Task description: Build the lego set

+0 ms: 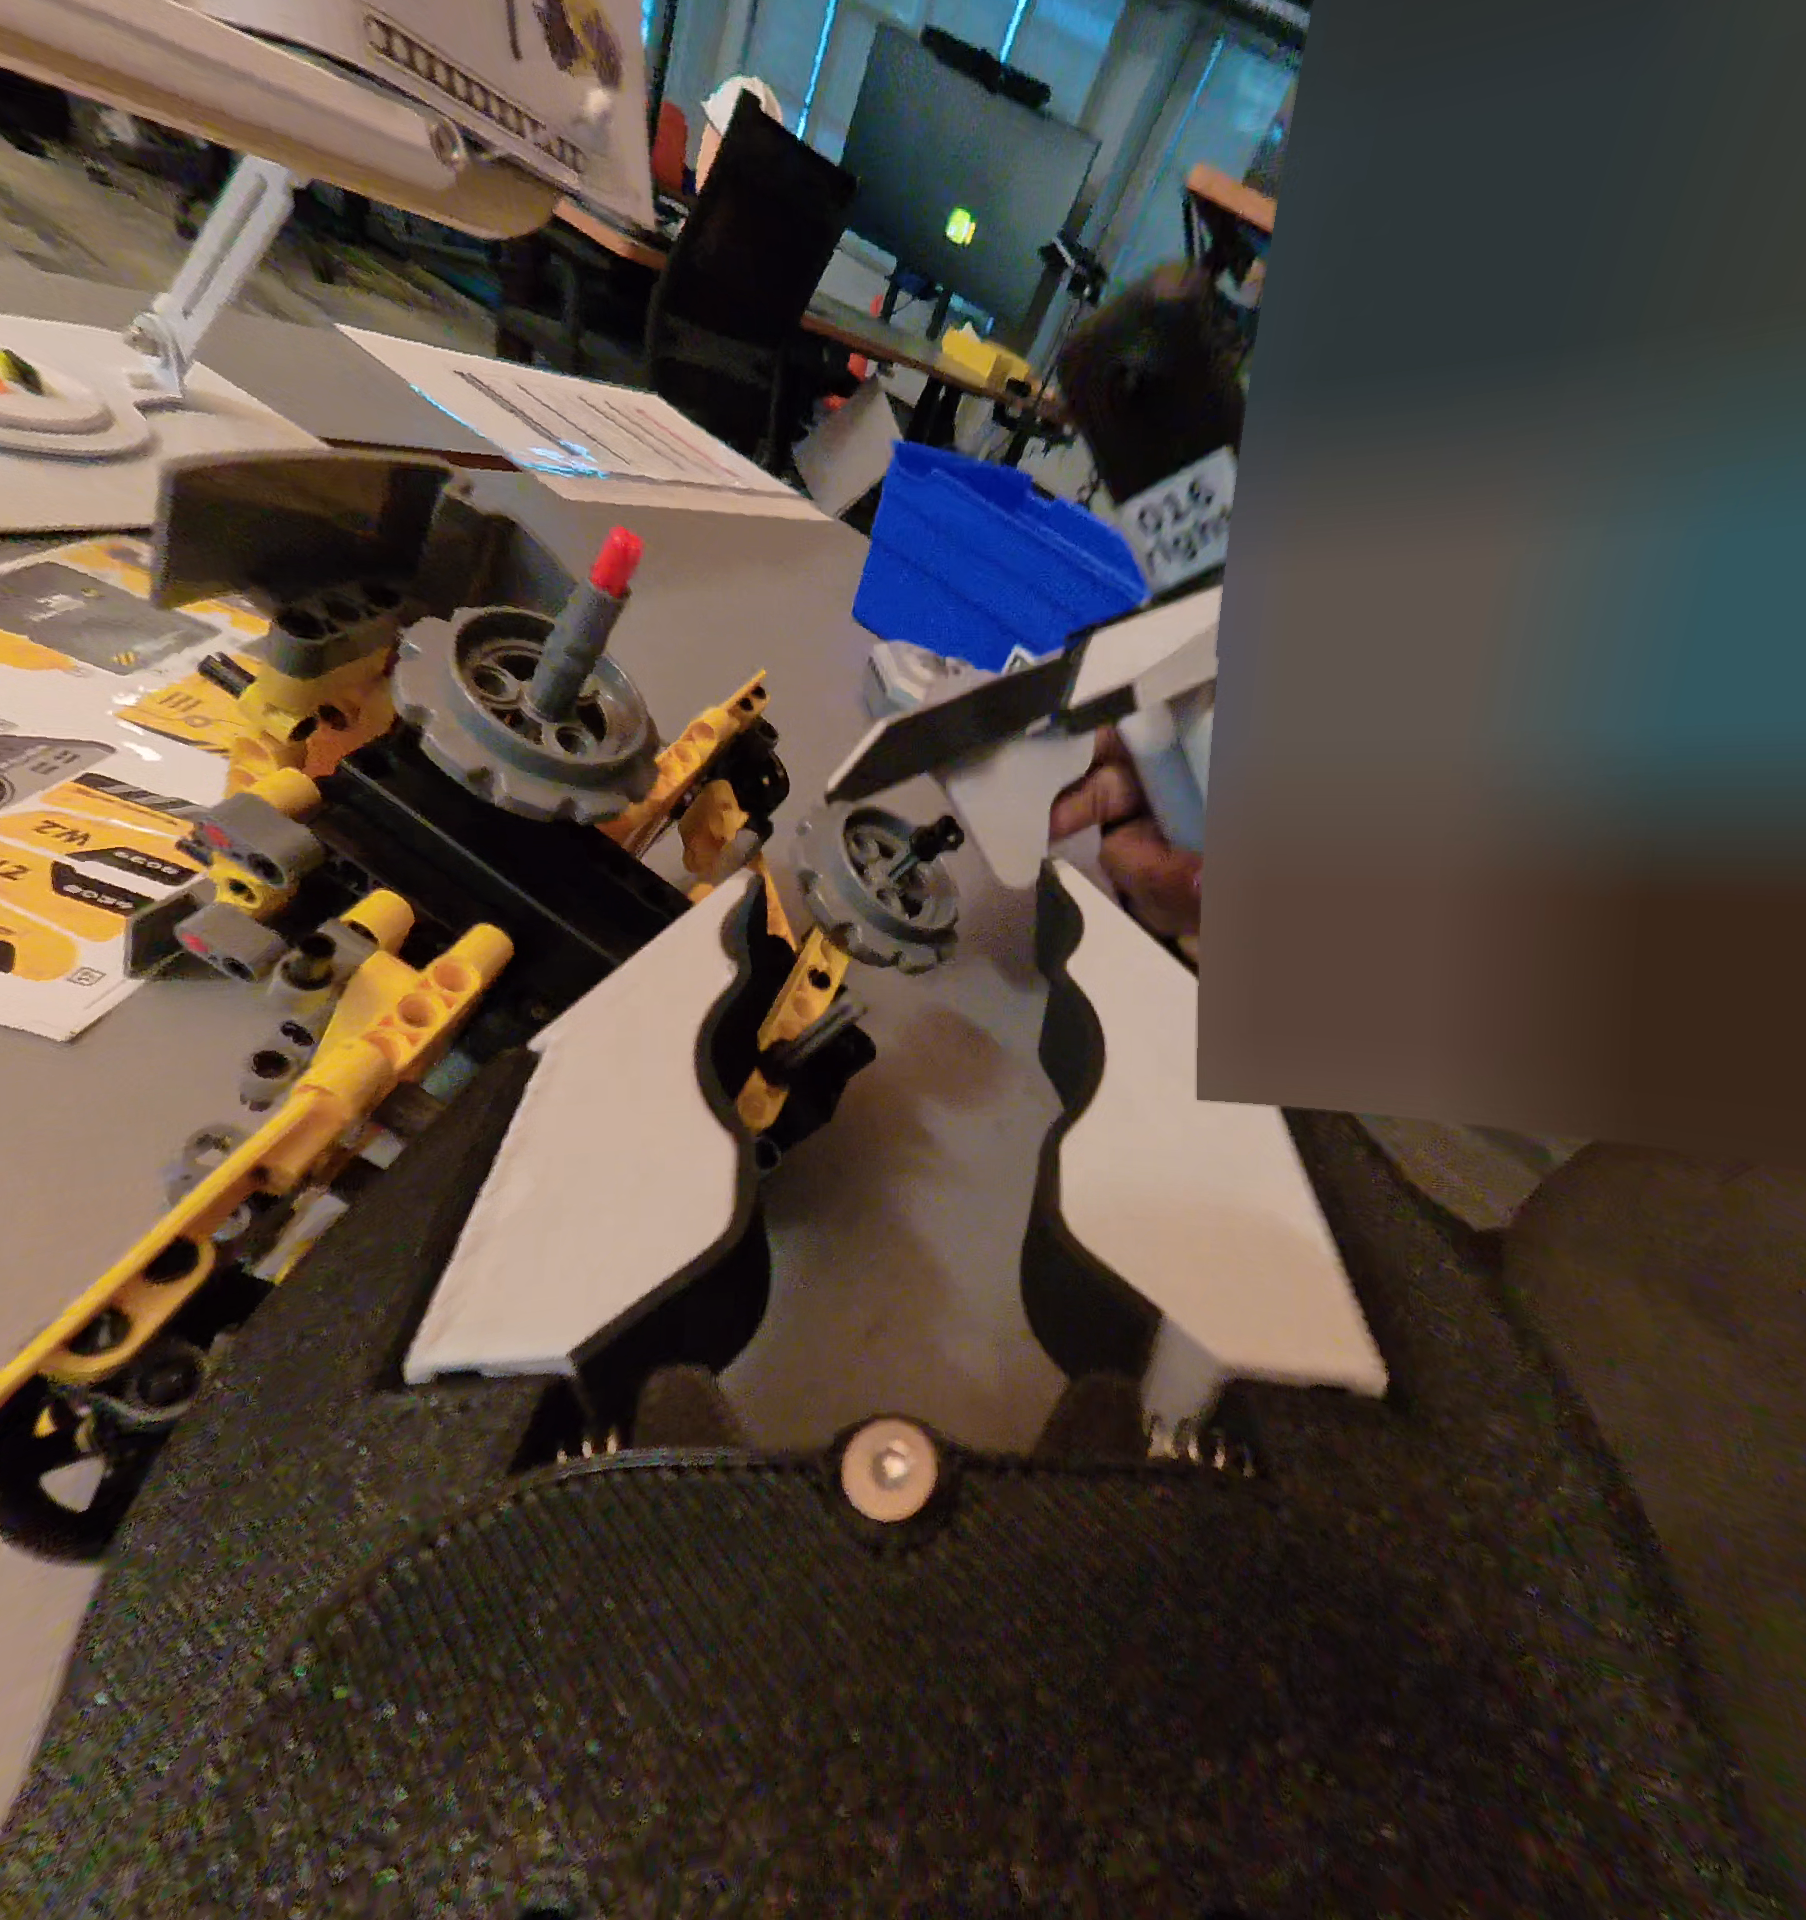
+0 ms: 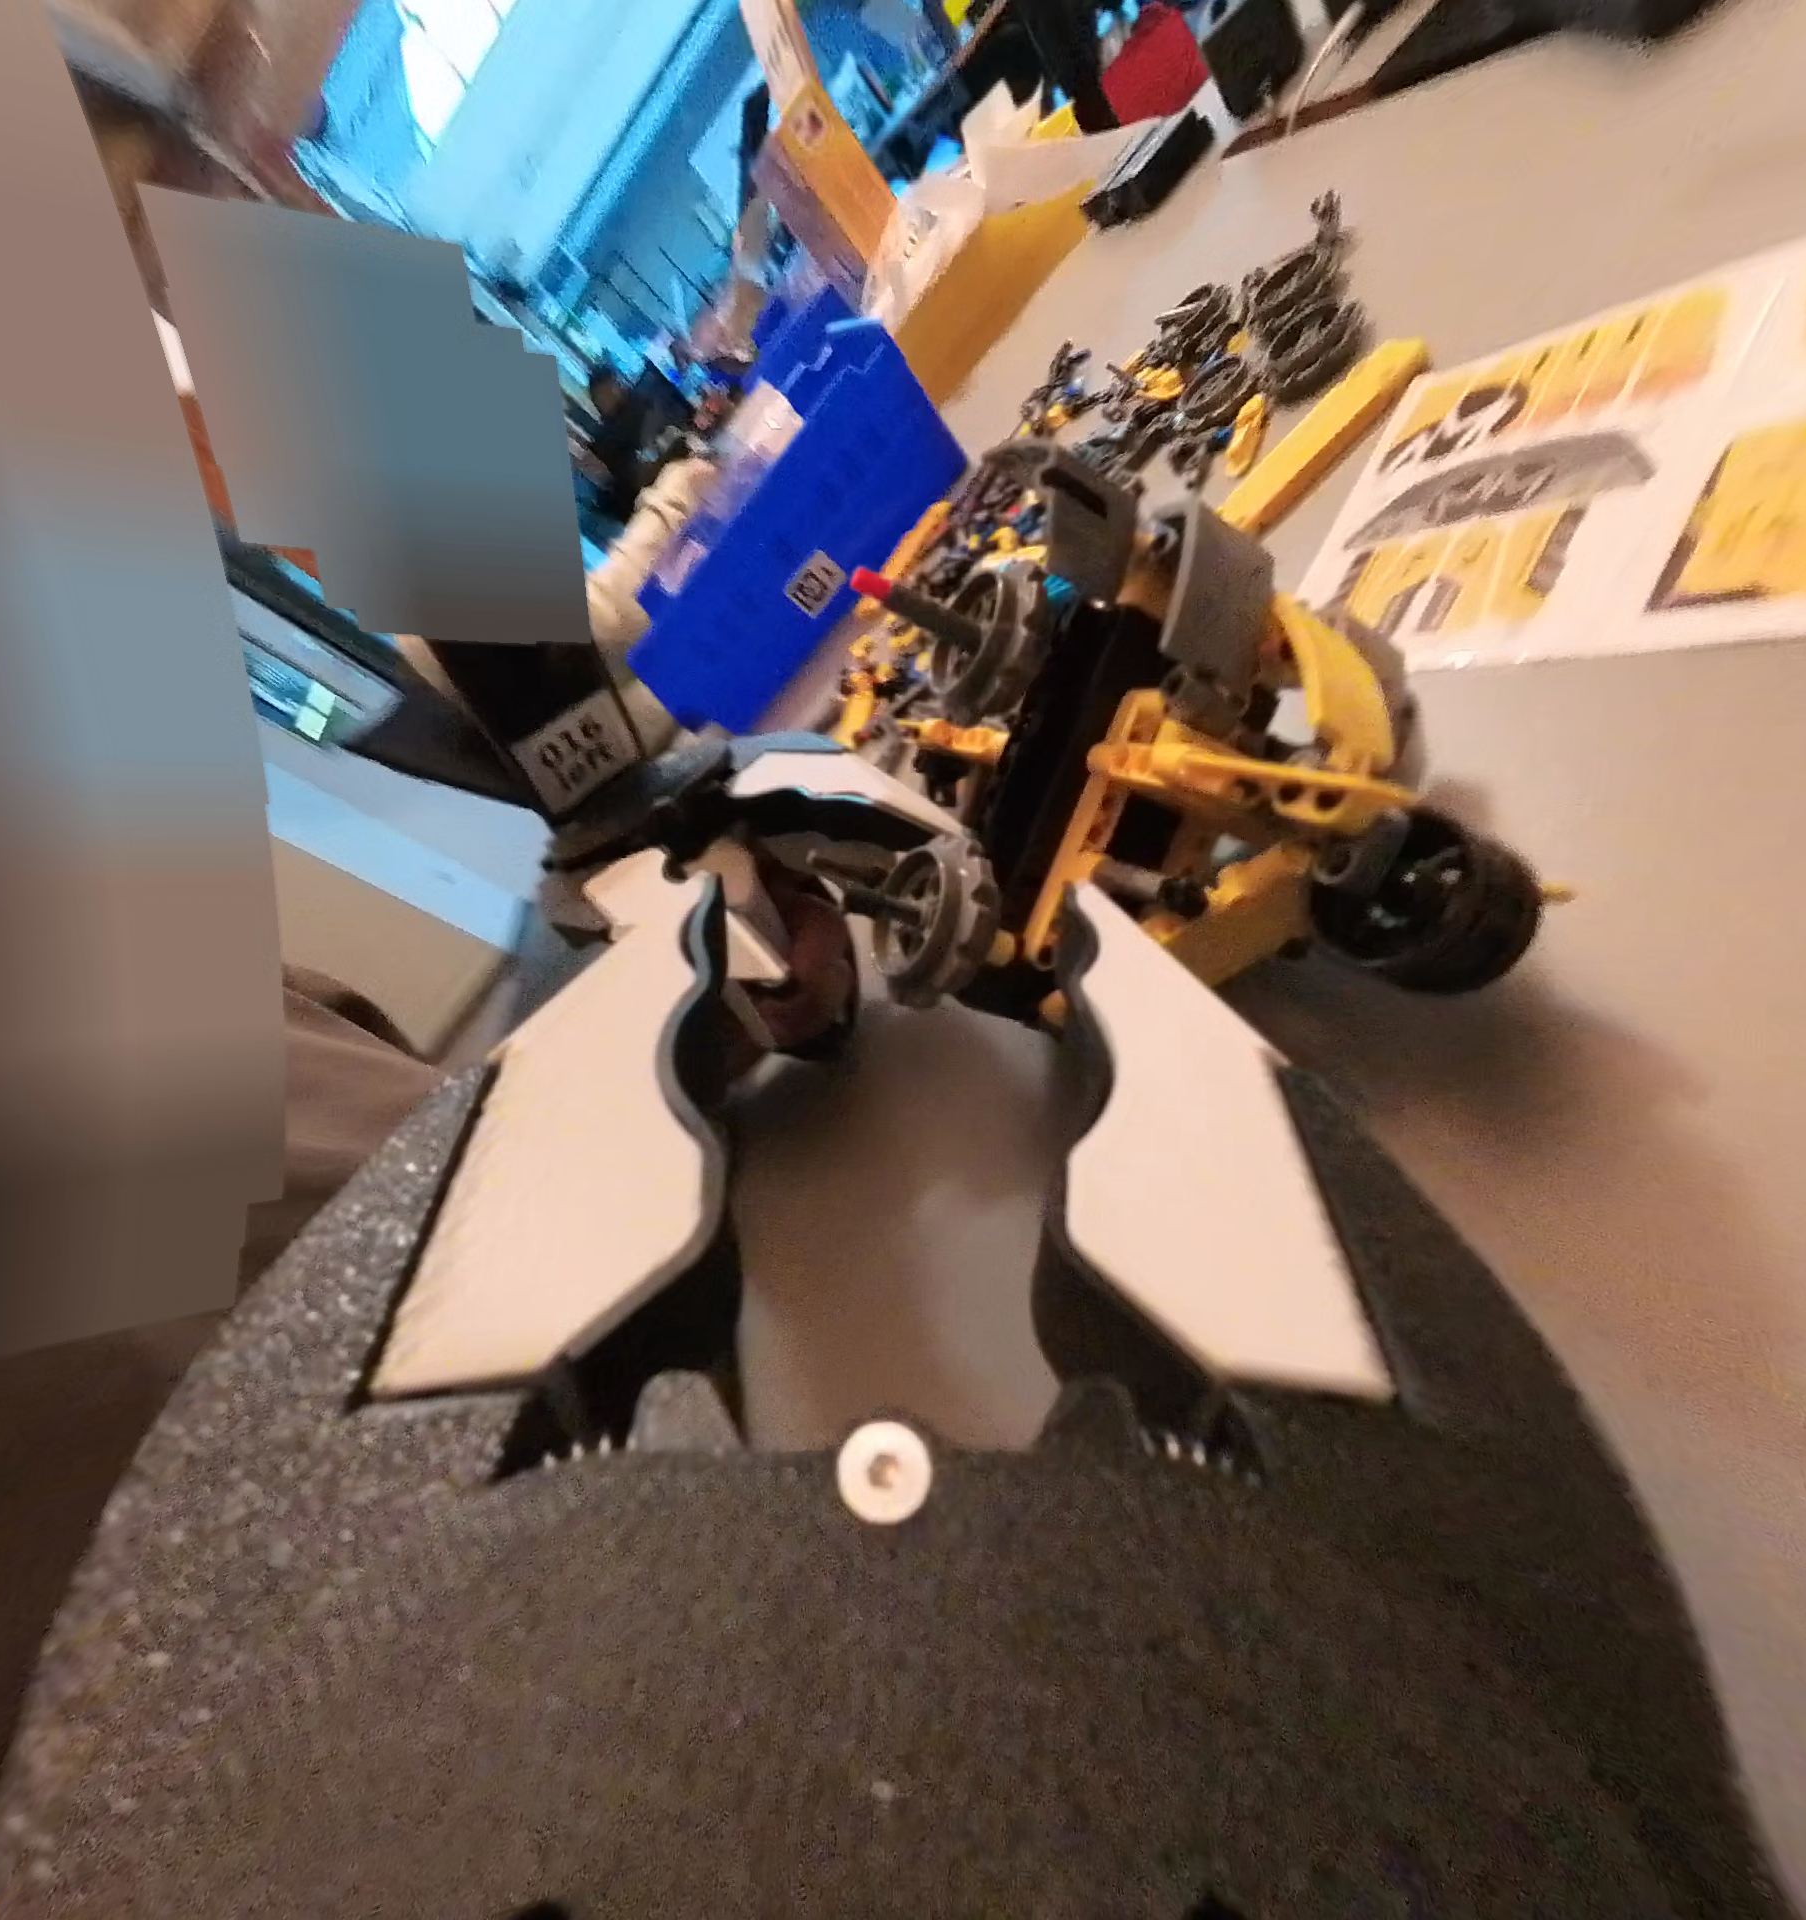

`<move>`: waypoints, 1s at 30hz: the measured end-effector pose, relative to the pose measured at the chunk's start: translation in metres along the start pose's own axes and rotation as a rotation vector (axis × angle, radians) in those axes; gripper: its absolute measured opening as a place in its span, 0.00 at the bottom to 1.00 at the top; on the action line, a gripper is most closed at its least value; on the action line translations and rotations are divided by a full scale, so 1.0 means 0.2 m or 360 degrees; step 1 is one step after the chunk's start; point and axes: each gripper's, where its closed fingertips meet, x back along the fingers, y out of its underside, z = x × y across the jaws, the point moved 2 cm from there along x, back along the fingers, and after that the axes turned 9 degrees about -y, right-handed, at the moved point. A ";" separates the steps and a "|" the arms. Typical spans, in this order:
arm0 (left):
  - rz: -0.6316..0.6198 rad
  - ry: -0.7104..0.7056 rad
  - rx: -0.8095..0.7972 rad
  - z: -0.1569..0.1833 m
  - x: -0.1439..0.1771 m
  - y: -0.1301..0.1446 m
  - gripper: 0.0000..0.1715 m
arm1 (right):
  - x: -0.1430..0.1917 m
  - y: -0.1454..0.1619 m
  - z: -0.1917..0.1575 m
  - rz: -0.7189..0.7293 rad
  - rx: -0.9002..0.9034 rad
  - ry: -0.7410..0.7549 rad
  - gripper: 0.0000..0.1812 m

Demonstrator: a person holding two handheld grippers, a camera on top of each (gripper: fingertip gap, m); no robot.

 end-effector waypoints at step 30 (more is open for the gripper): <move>-0.0077 -0.0111 -0.0108 -0.02 -0.03 0.02 0.20 | -0.09 0.07 0.07 -0.0024 -0.0426 -0.0195 0.21</move>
